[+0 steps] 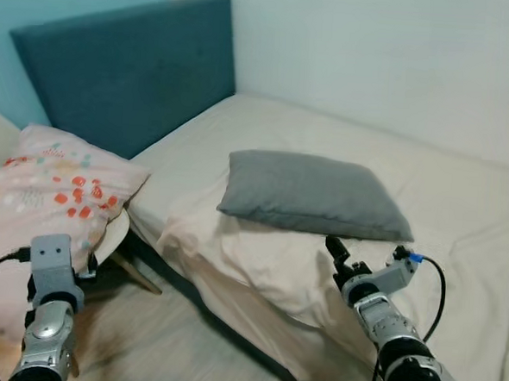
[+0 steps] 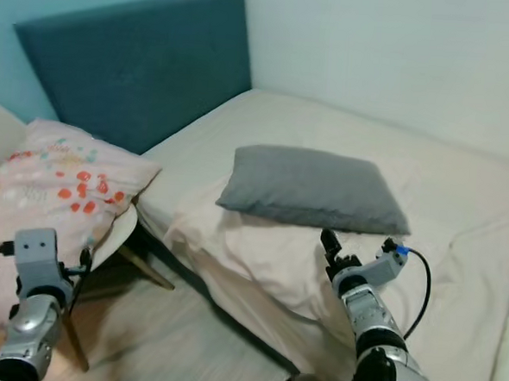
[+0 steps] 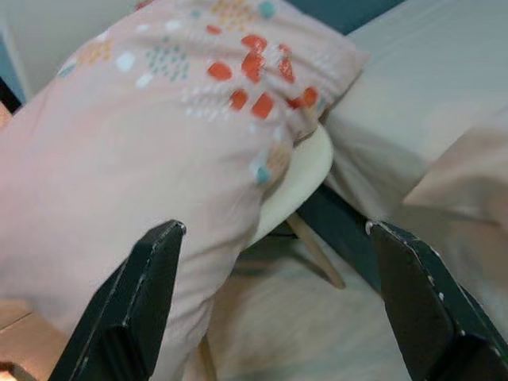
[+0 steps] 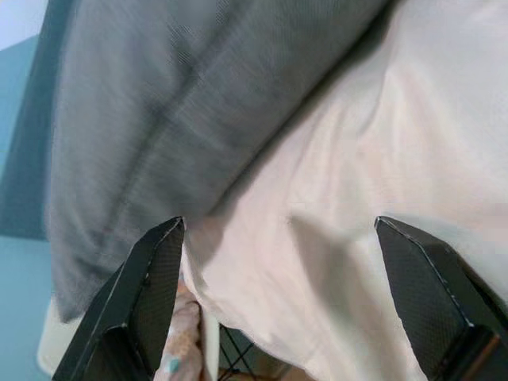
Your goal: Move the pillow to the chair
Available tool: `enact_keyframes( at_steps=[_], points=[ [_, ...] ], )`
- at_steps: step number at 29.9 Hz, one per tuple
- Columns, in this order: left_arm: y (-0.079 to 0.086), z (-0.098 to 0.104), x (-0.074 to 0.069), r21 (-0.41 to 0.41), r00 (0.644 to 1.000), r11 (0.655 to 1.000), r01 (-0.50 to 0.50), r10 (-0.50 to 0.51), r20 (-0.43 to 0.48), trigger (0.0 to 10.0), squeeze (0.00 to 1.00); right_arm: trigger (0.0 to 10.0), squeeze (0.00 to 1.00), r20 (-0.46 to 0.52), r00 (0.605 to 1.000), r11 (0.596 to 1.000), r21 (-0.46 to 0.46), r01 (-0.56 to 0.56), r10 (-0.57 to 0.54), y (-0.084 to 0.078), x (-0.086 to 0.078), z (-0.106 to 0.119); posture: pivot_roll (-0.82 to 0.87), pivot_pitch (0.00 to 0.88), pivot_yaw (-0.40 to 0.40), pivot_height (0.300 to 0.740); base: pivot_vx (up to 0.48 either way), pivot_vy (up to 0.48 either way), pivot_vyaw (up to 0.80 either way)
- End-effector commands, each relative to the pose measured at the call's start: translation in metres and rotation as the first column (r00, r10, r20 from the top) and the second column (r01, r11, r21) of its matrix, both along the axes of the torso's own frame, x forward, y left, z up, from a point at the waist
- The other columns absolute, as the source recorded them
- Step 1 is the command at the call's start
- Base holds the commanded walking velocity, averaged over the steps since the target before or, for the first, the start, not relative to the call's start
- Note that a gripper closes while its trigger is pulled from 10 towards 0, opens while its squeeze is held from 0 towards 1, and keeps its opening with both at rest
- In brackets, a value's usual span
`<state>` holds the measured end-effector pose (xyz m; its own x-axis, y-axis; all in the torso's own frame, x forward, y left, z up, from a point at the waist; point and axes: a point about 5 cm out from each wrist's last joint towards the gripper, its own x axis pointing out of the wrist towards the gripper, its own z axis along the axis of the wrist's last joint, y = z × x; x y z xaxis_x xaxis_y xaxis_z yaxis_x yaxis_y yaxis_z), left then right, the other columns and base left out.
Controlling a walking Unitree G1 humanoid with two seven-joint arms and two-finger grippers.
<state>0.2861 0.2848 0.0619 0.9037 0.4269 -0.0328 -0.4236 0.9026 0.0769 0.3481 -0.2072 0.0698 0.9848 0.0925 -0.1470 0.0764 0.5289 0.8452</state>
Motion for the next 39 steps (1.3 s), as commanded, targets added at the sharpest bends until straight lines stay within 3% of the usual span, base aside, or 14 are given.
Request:
enact_keyframes(
  at_steps=[1,5,9,10,13,17,18,25,35,36,37,39],
  points=[
    [0.006,0.002,-0.005,0.007,1.000,1.000,-0.002,0.002,0.007,10.0,0.00,10.0,0.00,0.035,0.999,0.999,0.039,-0.001,0.000,0.002,0.005,0.008,-0.09,0.176,0.066,0.560,0.000,0.000,0.00],
    [0.004,0.003,-0.007,0.012,1.000,1.000,0.008,-0.008,0.014,10.0,0.00,10.0,0.00,0.086,0.996,0.998,0.055,-0.013,0.008,0.002,0.009,0.017,-0.09,0.197,0.073,0.556,0.000,0.000,0.00],
    [0.000,0.010,-0.018,0.038,0.998,0.998,0.050,-0.052,0.036,10.0,0.00,10.0,0.00,0.334,0.941,0.992,0.093,-0.089,0.053,0.008,0.034,0.077,-0.07,0.252,0.079,0.556,0.000,0.000,0.00],
    [0.000,0.010,-0.018,0.038,0.998,0.998,0.050,-0.052,0.036,10.0,0.00,10.0,0.00,0.334,0.941,0.992,0.093,-0.089,0.053,0.008,0.034,0.077,-0.07,0.252,0.079,0.556,0.000,0.000,0.00],
    [-0.003,0.012,-0.022,0.049,0.997,0.997,0.065,-0.067,0.036,10.0,0.00,10.0,0.00,0.413,0.909,0.990,0.103,-0.097,0.047,0.010,0.045,0.108,-0.06,0.281,0.075,0.556,0.000,0.000,0.00],
    [-0.006,0.012,-0.028,0.049,0.997,0.996,0.074,-0.076,0.028,10.0,0.00,10.0,0.00,0.431,0.901,0.990,0.105,-0.094,0.040,0.010,0.050,0.122,-0.06,0.294,0.073,0.556,0.000,0.000,0.00],
    [-0.009,0.011,-0.032,0.050,0.996,0.995,0.089,-0.090,0.017,10.0,0.00,10.0,0.00,0.378,0.926,0.992,0.115,-0.055,0.007,0.009,0.054,0.123,-0.05,0.313,0.072,0.556,0.000,0.000,0.00],
    [-0.012,0.010,-0.039,0.051,0.994,0.993,0.105,-0.105,0.001,10.0,0.00,10.0,0.00,0.282,0.959,0.993,0.120,0.004,-0.038,0.008,0.057,0.121,-0.04,0.330,0.074,0.556,0.000,0.000,0.00],
    [-0.015,0.014,-0.042,0.056,0.993,0.991,0.120,-0.119,-0.021,10.0,0.00,10.0,0.00,0.339,0.938,0.985,0.175,0.006,-0.066,0.008,0.062,0.140,-0.04,0.329,0.078,0.556,0.000,0.000,0.00],
    [-0.016,0.015,-0.043,0.056,0.992,0.991,0.122,-0.121,-0.027,10.0,0.00,5.4,0.00,0.357,0.932,0.984,0.180,0.003,-0.068,0.009,0.063,0.144,-0.04,0.327,0.077,0.556,0.000,0.000,0.00],
    [-0.017,0.016,-0.043,0.055,0.992,0.991,0.124,-0.122,-0.032,10.0,0.00,0.0,0.00,0.362,0.929,0.984,0.179,0.013,-0.078,0.009,0.064,0.147,-0.03,0.324,0.075,0.556,0.000,0.000,0.00],
    [-0.017,0.016,-0.043,0.054,0.992,0.991,0.124,-0.122,-0.035,10.0,0.00,0.0,0.00,0.363,0.928,0.984,0.176,0.021,-0.085,0.008,0.064,0.149,-0.03,0.324,0.075,0.556,0.000,0.000,0.00]
  ],
)
